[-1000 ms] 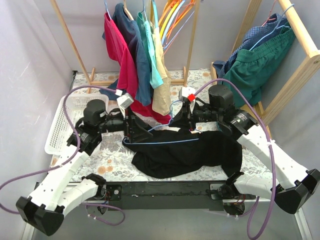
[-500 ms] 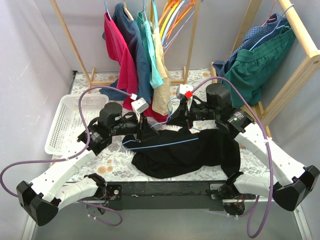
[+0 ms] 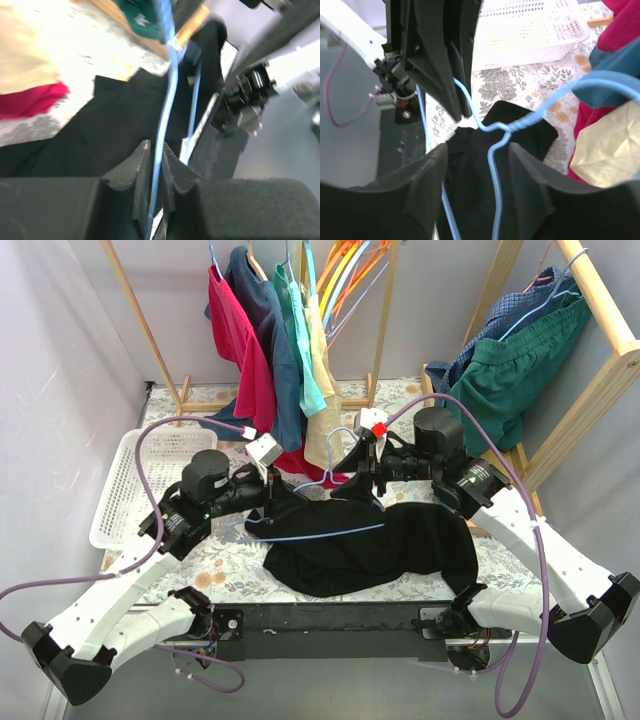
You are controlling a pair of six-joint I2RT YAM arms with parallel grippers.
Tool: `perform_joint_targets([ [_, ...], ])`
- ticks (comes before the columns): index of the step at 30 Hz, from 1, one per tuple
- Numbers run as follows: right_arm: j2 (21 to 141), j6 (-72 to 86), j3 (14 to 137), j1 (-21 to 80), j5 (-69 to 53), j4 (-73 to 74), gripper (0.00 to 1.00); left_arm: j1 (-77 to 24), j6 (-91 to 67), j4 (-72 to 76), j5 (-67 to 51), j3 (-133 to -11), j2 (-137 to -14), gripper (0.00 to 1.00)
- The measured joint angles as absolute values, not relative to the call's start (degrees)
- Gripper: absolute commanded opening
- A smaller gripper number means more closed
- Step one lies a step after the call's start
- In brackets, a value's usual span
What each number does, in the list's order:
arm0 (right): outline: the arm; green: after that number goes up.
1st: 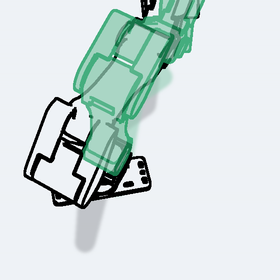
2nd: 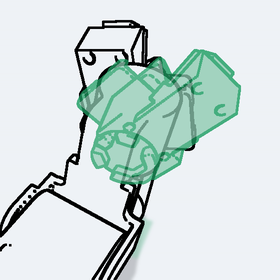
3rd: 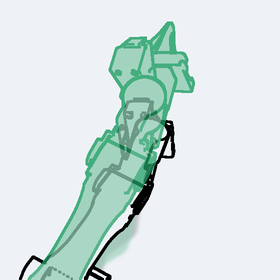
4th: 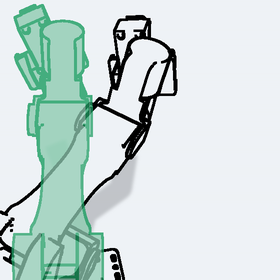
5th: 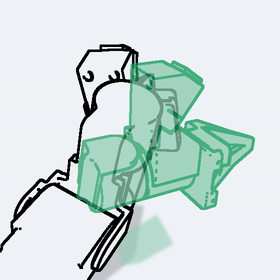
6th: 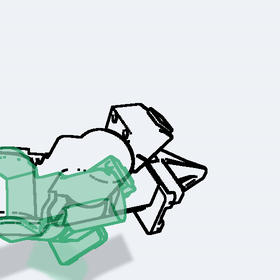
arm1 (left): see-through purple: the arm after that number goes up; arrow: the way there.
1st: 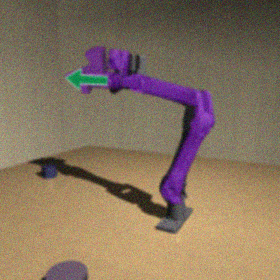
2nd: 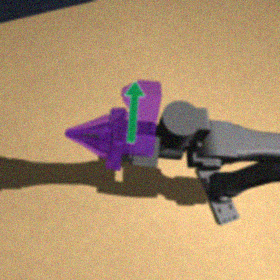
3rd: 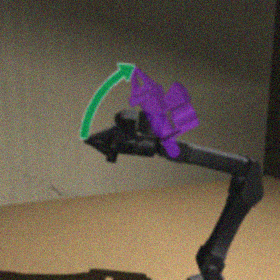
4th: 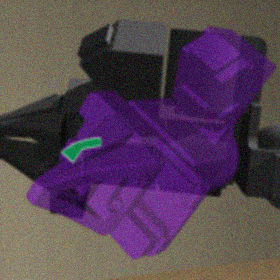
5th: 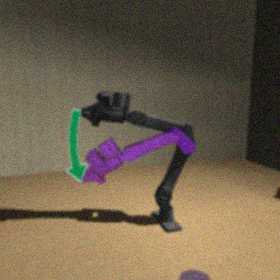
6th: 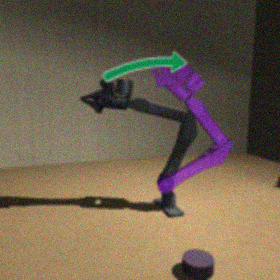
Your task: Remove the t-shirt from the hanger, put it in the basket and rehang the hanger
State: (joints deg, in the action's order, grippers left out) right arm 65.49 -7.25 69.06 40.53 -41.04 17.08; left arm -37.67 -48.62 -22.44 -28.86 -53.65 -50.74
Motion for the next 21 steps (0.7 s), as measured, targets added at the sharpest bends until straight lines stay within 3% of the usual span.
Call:
perform_joint_targets([
  [6,62.4,-7.4,68.3,40.5,-36.6,16.3,0.75,-37.1,-48.4,-27.5,-23.3,-57.6,-47.6,0.0],
  [21,54.7,-7.4,59.3,40.5,-17.6,15.3,0.74,-37.1,-46.3,-42.9,-14.1,-72.2,-39.8,0.0],
])
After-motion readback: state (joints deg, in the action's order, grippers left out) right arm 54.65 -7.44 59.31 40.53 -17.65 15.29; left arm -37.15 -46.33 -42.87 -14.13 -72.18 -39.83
